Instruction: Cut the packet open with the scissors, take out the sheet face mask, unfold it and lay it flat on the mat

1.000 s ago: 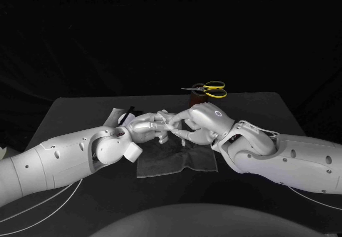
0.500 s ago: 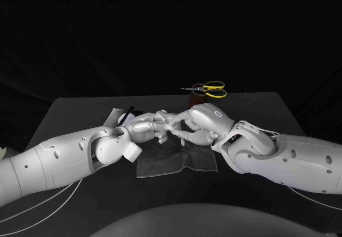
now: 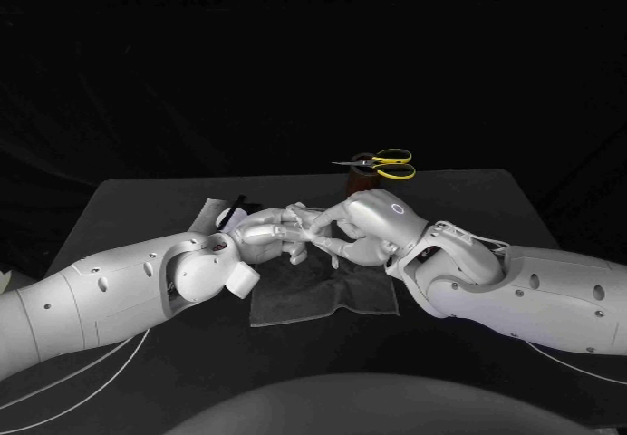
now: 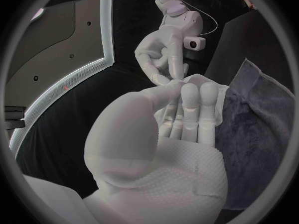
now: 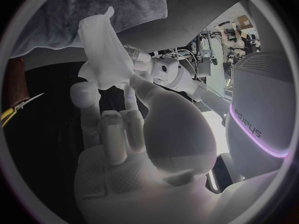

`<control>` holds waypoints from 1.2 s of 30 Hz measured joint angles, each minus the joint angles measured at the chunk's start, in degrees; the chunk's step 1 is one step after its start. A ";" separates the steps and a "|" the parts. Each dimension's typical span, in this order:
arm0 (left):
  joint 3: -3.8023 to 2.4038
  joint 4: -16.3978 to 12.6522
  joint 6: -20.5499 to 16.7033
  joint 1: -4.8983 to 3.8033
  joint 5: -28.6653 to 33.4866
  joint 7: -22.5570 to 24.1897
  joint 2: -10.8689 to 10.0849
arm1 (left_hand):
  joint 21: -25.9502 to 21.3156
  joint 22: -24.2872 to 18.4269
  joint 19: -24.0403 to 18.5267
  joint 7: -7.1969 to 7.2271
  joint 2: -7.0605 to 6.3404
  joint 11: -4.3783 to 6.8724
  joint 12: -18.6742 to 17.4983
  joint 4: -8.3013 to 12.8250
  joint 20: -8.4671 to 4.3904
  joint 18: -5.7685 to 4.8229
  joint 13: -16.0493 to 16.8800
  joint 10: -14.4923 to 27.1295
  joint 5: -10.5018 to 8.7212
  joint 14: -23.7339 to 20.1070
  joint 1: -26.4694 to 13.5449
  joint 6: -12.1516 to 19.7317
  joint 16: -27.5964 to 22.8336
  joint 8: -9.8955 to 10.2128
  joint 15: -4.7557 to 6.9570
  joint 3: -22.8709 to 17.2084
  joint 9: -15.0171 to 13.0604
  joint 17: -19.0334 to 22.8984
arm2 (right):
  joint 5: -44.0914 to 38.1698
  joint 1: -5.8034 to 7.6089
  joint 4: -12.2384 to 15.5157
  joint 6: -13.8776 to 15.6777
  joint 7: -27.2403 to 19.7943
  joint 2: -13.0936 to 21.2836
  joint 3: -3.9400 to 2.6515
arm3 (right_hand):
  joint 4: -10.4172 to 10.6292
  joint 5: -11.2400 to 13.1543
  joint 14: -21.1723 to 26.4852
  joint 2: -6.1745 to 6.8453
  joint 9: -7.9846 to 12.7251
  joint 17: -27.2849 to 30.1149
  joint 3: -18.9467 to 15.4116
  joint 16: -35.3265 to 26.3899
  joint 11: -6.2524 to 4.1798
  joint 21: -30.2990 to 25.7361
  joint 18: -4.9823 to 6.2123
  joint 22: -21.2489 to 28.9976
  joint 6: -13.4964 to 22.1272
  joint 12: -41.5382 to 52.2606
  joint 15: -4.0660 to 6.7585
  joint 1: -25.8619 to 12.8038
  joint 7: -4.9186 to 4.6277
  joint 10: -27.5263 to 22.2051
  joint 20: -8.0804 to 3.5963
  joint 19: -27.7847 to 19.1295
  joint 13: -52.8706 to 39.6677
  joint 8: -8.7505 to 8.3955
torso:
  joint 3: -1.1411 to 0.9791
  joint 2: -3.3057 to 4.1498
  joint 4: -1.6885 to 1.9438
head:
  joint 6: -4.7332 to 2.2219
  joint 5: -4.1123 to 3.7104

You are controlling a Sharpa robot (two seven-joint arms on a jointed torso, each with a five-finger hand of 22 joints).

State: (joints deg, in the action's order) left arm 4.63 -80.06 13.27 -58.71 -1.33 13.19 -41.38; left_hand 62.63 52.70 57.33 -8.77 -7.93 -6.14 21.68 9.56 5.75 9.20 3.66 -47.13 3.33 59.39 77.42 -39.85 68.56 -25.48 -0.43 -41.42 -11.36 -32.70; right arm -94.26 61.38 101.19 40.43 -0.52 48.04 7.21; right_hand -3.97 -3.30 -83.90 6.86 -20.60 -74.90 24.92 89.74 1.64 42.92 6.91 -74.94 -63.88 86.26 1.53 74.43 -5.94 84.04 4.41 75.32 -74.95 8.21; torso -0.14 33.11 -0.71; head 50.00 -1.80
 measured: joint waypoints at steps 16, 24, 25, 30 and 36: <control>0.02 -0.08 0.02 0.01 0.01 -0.41 -0.06 | 0.00 -0.08 0.00 0.01 0.01 -0.01 0.00 0.17 0.00 -0.04 0.00 0.01 0.01 0.01 0.01 0.00 0.00 0.00 -0.01 0.16 0.00 0.06 | -0.33 0.01 -0.02 0.00 0.36 -0.36 -0.02 | -0.66 0.35 -0.13 -1.72 -0.63 -0.05 2.24 -0.08 -0.82 1.15 -0.31 0.04 -2.39 0.38 0.96 0.83 1.36 0.01 -0.62 0.61 0.04 2.18 | -0.03 0.00 -0.03 | 0.00 -0.08; 0.00 -0.08 0.01 0.01 0.03 -0.50 -0.10 | 0.00 -0.13 0.00 0.01 -0.01 -0.01 0.00 0.17 0.00 -0.38 0.00 0.02 0.01 0.01 -0.01 0.00 -0.01 0.00 -0.01 0.16 0.00 0.06 | -0.47 -0.01 0.02 -0.11 0.23 -0.41 0.00 | -0.17 0.46 -0.13 -3.19 -1.48 -0.05 3.64 0.06 -0.98 2.23 -0.34 0.01 -2.39 1.81 0.97 0.61 1.37 -0.15 -0.85 0.85 0.01 2.91 | -0.03 0.00 -0.03 | 0.00 -0.05; 0.00 -0.08 0.01 0.01 0.03 -0.51 -0.10 | 0.00 -0.13 0.00 0.01 -0.02 -0.01 0.00 0.17 0.00 -0.38 0.00 0.02 0.01 0.01 -0.02 0.00 -0.01 0.00 -0.01 0.16 0.00 0.06 | -0.48 -0.02 0.02 -0.11 0.21 -0.41 0.00 | -0.08 0.46 -0.13 -3.20 -1.55 -0.05 3.74 0.06 -1.00 2.23 -0.35 0.00 -2.39 1.92 0.97 0.60 1.37 -0.14 -1.02 1.02 0.00 3.12 | -0.03 0.00 -0.03 | 0.00 -0.04; 0.00 -0.08 0.01 0.00 0.03 -0.55 -0.11 | 0.00 -0.15 0.00 0.01 -0.17 -0.01 0.00 0.17 0.00 -0.39 0.00 0.02 0.01 0.01 -0.17 0.00 -0.01 0.00 -0.01 0.16 0.00 0.06 | -0.61 -0.04 0.03 -0.09 0.17 -0.46 0.00 | 0.10 0.56 -0.03 -3.42 -2.34 -0.05 4.82 0.06 -1.44 2.73 -0.37 -0.01 -2.30 2.11 1.27 0.38 1.33 -0.01 -1.06 1.06 0.00 4.15 | -0.03 0.00 -0.02 | 0.00 -0.02; 0.00 -0.08 0.01 -0.01 0.05 -0.58 -0.15 | 0.00 -0.16 0.00 0.02 -0.24 -0.02 0.00 0.17 0.00 -0.40 0.00 0.02 0.00 0.01 -0.24 0.00 -0.01 0.00 -0.01 0.16 0.00 0.06 | -0.74 -0.14 0.22 0.25 0.17 -0.47 0.00 | 0.56 0.68 -0.14 -3.86 -2.34 -0.02 5.75 0.06 -1.54 3.51 -0.40 0.00 -2.37 2.59 1.37 -0.07 1.77 -0.10 -1.32 1.32 0.00 4.83 | -0.03 0.00 -0.01 | 0.00 -0.04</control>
State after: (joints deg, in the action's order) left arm 4.63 -80.14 13.28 -58.72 -1.28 12.61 -41.53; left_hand 62.63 52.54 57.33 -8.75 -8.17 -6.15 21.68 9.73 5.75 8.80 3.67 -47.11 3.34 59.40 77.18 -39.85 68.55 -25.48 -0.44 -41.26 -11.36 -32.64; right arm -95.00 61.24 101.41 40.68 -0.36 47.57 7.21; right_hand -3.41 -2.62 -84.04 3.00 -22.95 -74.92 30.68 89.80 0.09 46.43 6.51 -74.94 -66.25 88.85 2.90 74.36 -4.17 83.94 3.09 76.64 -74.95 13.04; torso -0.16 33.11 -0.71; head 50.00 -1.85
